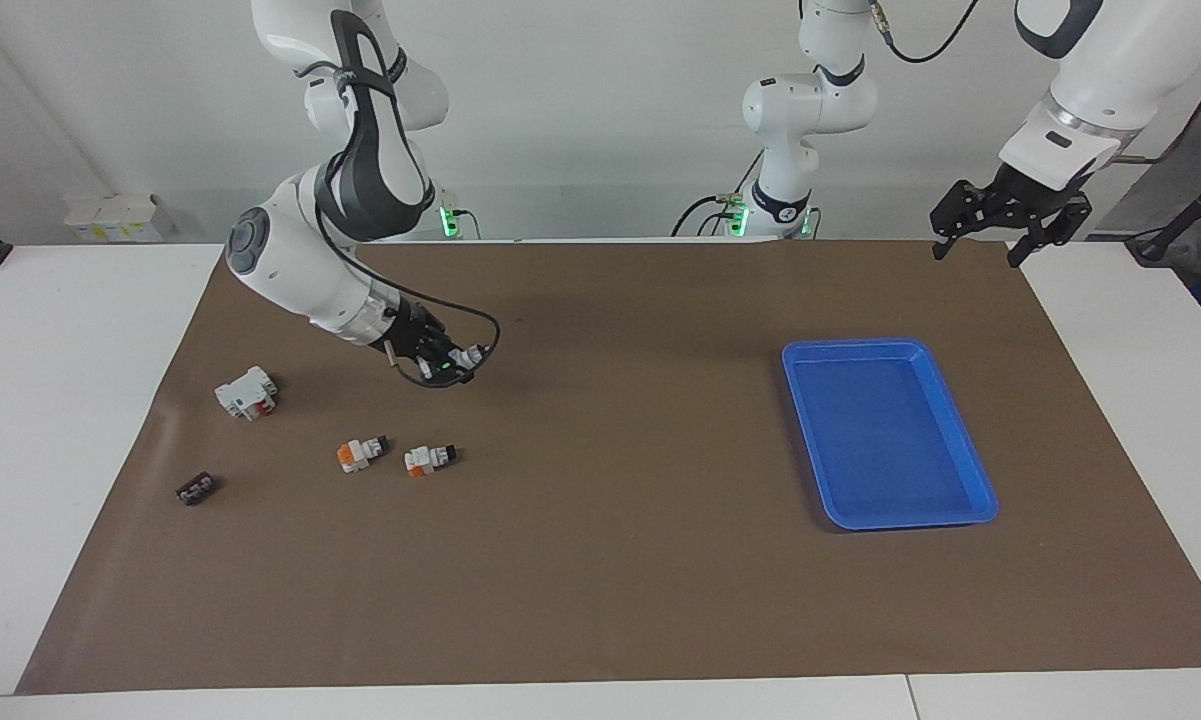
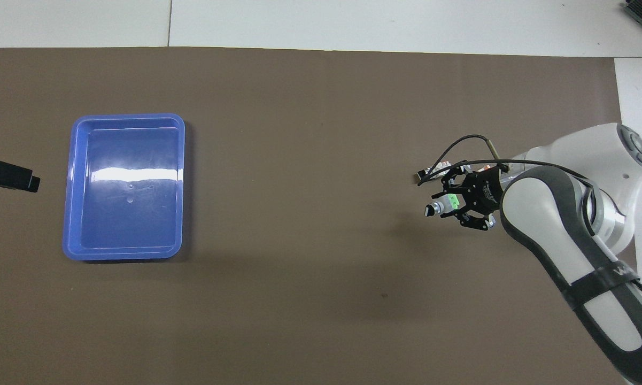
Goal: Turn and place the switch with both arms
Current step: 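Carry the switch toward the tray while the left gripper reaches over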
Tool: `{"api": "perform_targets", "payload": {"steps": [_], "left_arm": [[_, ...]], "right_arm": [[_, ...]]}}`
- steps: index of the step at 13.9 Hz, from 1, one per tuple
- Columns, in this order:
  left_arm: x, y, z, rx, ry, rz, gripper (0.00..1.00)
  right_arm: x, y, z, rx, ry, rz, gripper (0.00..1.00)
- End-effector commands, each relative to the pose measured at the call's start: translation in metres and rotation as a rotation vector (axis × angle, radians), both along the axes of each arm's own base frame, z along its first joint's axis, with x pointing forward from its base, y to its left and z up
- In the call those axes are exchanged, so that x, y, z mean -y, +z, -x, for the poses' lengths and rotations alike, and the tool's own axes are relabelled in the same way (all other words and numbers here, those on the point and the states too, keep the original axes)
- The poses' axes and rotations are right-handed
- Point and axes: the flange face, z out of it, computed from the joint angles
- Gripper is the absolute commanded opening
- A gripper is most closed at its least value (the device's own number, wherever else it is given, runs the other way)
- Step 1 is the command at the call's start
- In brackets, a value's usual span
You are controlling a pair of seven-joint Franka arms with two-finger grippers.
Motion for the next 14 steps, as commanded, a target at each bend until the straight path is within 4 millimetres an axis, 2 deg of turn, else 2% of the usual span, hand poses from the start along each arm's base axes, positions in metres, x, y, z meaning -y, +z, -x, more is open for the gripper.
{"api": "perform_targets", "payload": {"steps": [1,3,4,5,9,11,14], "left_arm": [[0.000,0.003,0.004,-0.001,-0.002,0.002,1.00],[-0.001,0.001,0.005,-0.009,0.003,0.002,1.00],[-0.001,-0.001,0.008,-0.014,0.012,0.002,1.00],[-0.001,0.002,0.008,-0.003,0.011,0.002,1.00],[0.013,0.009,0.010,0.012,-0.012,0.009,1.00],[0.023,0.005,0.015,-0.003,-0.028,0.009,1.00],[0.027,0.004,0.018,-0.004,-0.025,0.010,1.00]], "right_arm": [[-0.045,0.050,-0.008,-0.086,-0.133,-0.068,0.00],[-0.085,0.070,-0.001,-0.130,-0.183,-0.123,0.00],[-0.113,0.077,0.007,-0.150,-0.186,-0.154,0.00],[-0.131,0.080,0.013,-0.163,-0.197,-0.167,0.00],[-0.167,0.107,0.020,-0.198,-0.257,-0.315,0.00],[-0.201,0.121,0.035,-0.159,-0.218,-0.326,0.00],[-0.235,0.129,0.047,-0.075,-0.217,-0.342,0.00]]}}
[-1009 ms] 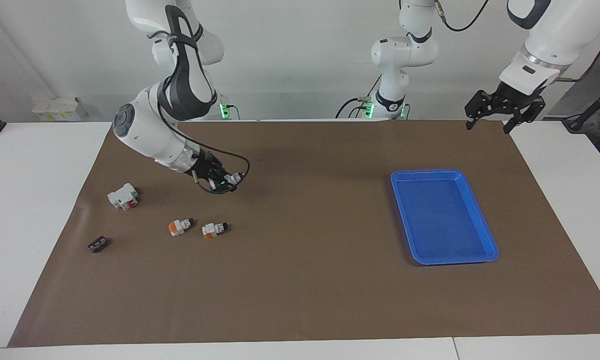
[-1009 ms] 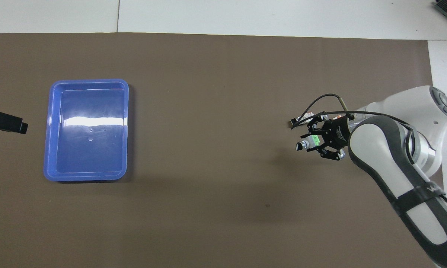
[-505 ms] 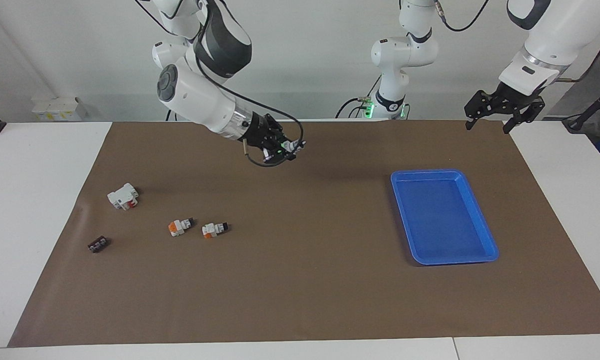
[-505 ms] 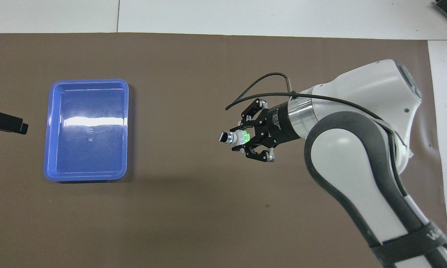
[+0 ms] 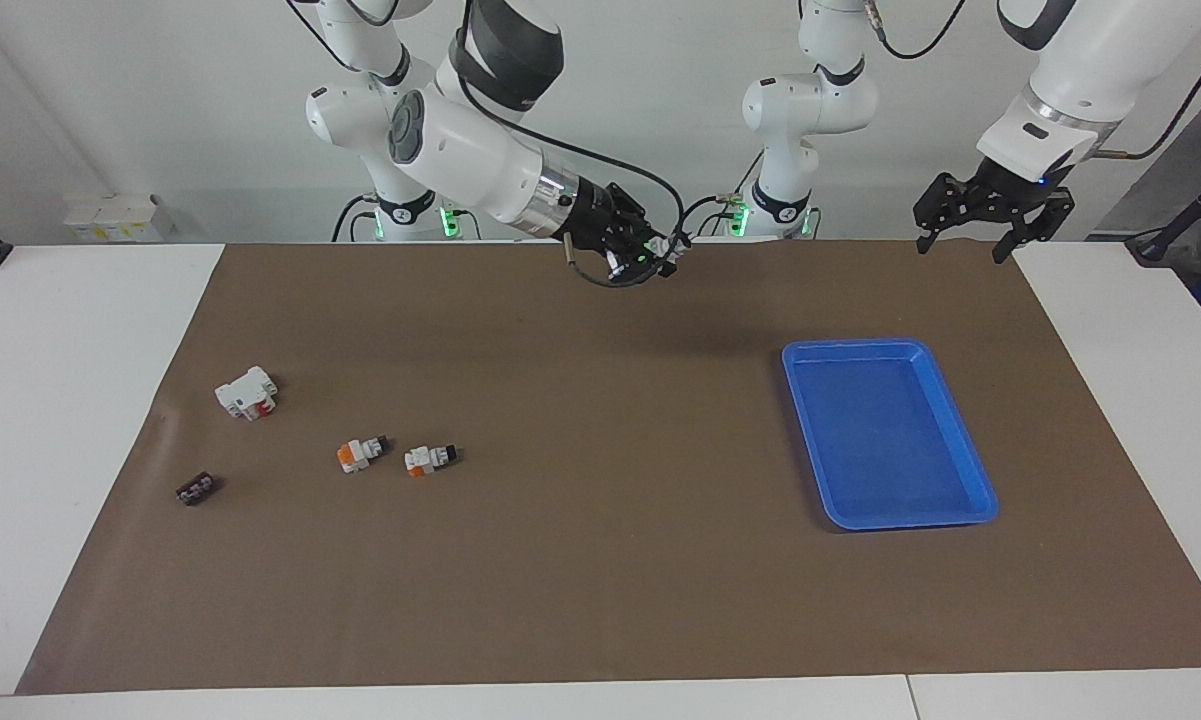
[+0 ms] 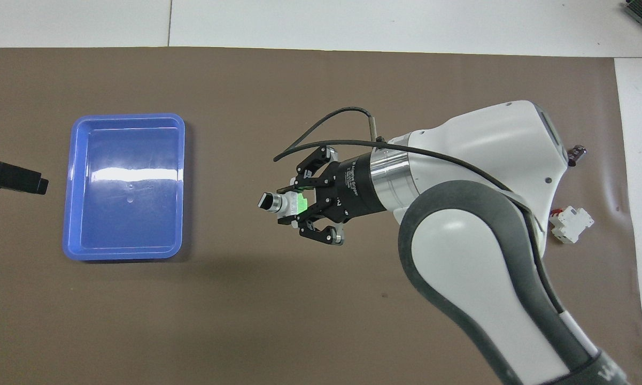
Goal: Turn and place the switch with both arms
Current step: 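Carry the switch toward the tray while the left gripper reaches over, then close the left gripper on the switch held by the right gripper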
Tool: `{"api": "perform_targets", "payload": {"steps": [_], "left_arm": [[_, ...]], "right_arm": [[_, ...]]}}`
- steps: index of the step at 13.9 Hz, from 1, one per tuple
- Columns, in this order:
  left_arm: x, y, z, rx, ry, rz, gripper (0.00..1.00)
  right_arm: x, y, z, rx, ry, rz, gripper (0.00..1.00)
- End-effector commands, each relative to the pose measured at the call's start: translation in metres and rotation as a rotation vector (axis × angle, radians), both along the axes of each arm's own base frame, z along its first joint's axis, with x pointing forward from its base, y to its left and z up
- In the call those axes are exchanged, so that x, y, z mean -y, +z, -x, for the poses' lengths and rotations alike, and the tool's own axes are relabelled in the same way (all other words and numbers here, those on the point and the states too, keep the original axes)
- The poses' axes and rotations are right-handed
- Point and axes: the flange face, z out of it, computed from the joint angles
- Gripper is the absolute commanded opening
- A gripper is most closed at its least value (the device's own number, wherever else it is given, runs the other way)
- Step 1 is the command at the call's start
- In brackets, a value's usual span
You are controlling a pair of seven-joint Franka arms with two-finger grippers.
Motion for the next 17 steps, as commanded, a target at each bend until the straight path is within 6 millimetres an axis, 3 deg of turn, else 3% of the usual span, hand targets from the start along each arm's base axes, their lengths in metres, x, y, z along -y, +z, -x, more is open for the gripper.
{"api": "perform_targets", "payload": {"steps": [1,5,8,10,12,13,17], "left_arm": [[0.009,0.002,0.010,-0.004,-0.001,0.016,1.00],[0.036,0.007,0.016,-0.037,-0.014,0.273,0.87],[0.059,0.007,0.021,-0.041,-0.103,0.422,0.84],[0.065,-0.001,0.033,-0.031,-0.184,0.565,0.82],[0.073,-0.008,0.041,-0.032,-0.219,0.668,0.72],[0.078,-0.010,0.041,-0.024,-0.239,0.691,0.60],[0.114,-0.011,0.043,0.020,-0.275,0.687,0.53]], "right_arm": [[-0.033,0.003,0.006,0.050,-0.029,-0.014,0.00],[-0.044,-0.003,0.014,0.070,0.011,0.025,0.00],[-0.044,-0.003,0.014,0.068,0.012,0.026,0.00],[-0.045,-0.003,0.015,0.070,0.014,0.025,0.00],[-0.046,-0.003,0.015,0.070,0.016,0.025,0.00],[-0.045,-0.003,0.015,0.069,0.016,0.026,0.00],[-0.045,-0.006,0.015,0.064,0.017,0.029,0.00]]}}
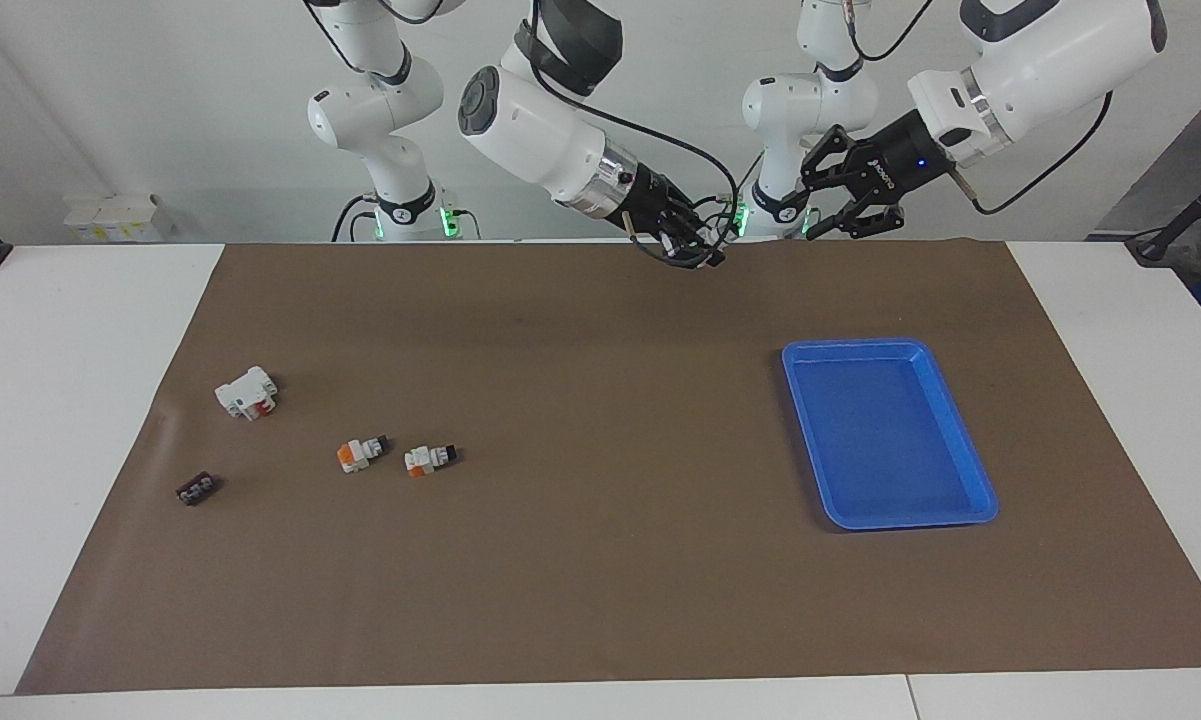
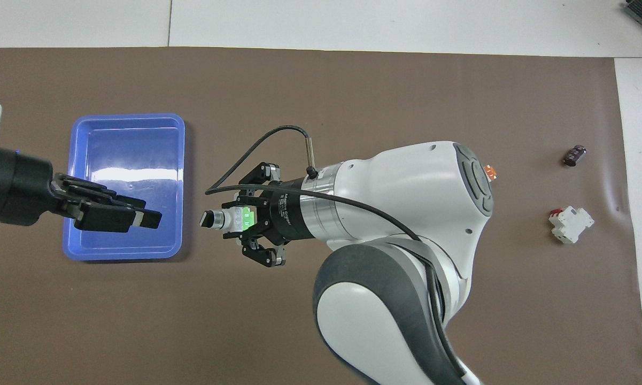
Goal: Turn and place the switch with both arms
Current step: 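Close the left gripper on the switch held by the right gripper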
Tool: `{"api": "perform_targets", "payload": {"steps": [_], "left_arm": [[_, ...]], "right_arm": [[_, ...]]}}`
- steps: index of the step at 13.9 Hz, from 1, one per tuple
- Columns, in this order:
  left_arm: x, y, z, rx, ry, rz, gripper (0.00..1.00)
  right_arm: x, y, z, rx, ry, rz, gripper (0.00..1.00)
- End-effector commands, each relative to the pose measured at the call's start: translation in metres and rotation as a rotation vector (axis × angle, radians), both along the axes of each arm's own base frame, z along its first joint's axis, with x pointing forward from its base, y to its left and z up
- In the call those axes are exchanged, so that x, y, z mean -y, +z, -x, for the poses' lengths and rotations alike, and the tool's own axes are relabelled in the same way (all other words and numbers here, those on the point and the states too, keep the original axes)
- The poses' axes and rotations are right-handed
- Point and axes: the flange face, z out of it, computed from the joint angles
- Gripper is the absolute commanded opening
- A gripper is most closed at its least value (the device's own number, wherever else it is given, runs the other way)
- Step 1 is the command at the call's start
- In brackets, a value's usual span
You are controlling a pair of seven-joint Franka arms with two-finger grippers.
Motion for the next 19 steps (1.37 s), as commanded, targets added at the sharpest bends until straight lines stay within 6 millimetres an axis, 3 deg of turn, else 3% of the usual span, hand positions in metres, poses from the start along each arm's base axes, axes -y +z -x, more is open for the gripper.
{"api": "perform_targets", "payload": {"steps": [1,7,12,19], "left_arm": [[0.024,-0.002,0.009,0.049,0.022,0.018,0.53],[0.056,-0.010,0.019,0.062,0.053,0.015,0.46],[0.055,-0.012,0.028,0.021,0.015,0.010,0.37],[0.051,-0.014,0.028,0.024,0.023,0.012,0.05]], "right_arm": [[-0.001,0.002,-0.003,0.001,0.004,0.013,0.00],[-0.001,-0.001,-0.003,-0.005,0.006,0.016,0.00],[0.000,-0.001,-0.003,-0.007,0.007,0.017,0.00],[0.002,-0.002,-0.003,-0.017,0.012,0.019,0.00]]}}
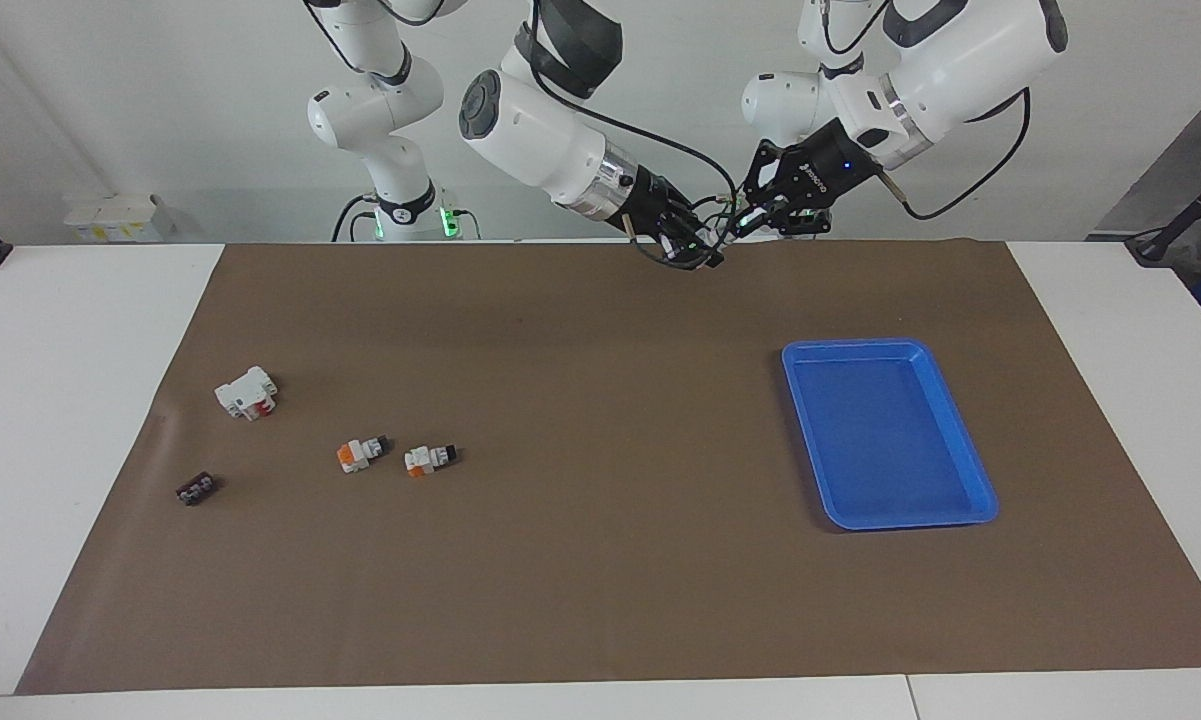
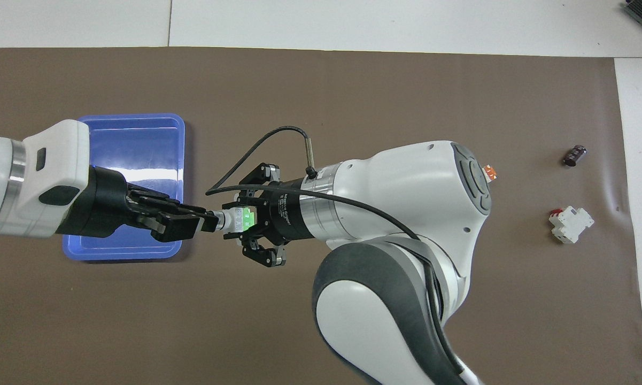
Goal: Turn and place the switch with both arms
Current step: 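Close the left gripper on the switch held by the right gripper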
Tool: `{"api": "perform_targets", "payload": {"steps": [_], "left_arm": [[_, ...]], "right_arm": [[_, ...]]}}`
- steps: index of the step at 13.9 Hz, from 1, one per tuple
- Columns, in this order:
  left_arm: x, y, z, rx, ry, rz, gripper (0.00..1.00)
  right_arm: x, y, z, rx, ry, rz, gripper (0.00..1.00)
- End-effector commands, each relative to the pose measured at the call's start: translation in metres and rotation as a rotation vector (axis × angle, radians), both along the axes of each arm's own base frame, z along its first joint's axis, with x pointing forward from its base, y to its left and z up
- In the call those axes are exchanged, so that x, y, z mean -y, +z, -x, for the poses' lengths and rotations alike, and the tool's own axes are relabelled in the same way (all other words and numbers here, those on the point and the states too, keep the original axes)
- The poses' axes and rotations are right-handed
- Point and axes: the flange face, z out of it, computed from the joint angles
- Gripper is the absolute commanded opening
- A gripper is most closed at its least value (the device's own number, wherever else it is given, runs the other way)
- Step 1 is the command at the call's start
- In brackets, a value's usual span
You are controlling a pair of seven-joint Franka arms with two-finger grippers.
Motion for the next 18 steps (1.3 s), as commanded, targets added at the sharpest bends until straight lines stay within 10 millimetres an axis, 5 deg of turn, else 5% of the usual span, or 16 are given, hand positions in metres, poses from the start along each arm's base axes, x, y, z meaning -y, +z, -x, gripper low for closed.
{"api": "perform_targets", "payload": {"steps": [1,5,18], "left_arm": [[-0.002,-0.003,0.010,0.002,0.018,0.016,0.00],[-0.002,0.001,0.013,-0.085,0.105,0.032,0.00],[0.022,0.028,0.029,-0.785,0.811,-0.062,0.00]], "right_arm": [[0.001,0.002,-0.002,-0.006,0.007,0.014,0.00],[0.001,0.001,-0.002,-0.012,0.013,0.016,0.00],[0.003,0.002,-0.001,-0.022,0.024,0.017,0.00]]}}
